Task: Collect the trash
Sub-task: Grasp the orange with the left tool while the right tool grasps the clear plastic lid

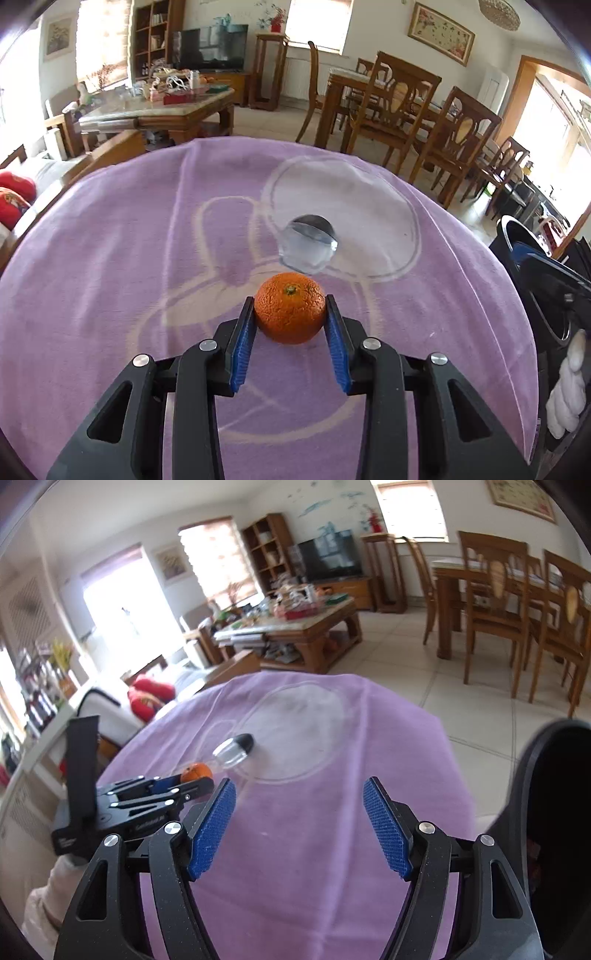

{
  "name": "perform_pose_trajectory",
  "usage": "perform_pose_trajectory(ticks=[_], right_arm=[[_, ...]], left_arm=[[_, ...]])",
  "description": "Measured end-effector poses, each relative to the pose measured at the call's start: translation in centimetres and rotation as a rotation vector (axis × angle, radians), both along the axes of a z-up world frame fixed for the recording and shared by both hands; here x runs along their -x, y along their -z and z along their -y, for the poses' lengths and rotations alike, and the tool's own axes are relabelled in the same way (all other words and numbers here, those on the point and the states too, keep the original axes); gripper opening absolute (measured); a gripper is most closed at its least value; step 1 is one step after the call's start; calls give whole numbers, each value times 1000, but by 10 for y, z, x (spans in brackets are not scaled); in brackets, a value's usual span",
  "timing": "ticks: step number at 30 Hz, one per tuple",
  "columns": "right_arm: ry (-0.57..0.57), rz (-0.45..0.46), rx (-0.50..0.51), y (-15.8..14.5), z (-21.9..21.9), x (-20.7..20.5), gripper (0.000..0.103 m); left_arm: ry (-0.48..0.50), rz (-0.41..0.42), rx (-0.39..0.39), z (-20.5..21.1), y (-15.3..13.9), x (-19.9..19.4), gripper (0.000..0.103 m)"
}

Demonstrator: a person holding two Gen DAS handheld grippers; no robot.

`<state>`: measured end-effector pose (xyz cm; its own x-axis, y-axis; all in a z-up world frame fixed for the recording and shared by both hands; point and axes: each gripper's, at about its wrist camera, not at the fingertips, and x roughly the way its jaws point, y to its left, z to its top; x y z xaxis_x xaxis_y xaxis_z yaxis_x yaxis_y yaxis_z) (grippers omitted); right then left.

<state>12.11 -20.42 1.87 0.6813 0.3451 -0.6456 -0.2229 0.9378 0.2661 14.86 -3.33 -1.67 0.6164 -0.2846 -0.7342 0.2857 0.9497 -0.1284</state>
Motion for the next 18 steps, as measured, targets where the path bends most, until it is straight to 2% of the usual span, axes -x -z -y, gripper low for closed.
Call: perform_pose_trajectory(ticks=[3,9,16,18], right_arm=[[-57,-28,64,8,-36,-28,71],[-146,-71,252,32,-112,-82,71],[-153,-88,308,46,-139,-112,71],[-166,-100,322,53,-143,-112,57]], left_arm=[[-88,50,0,-21,-9,4,36],[-162,26,36,-46,-9,2,36],[-204,33,60,-59,-17,-1,36],[-209,42,60,-60,-19,0,36]])
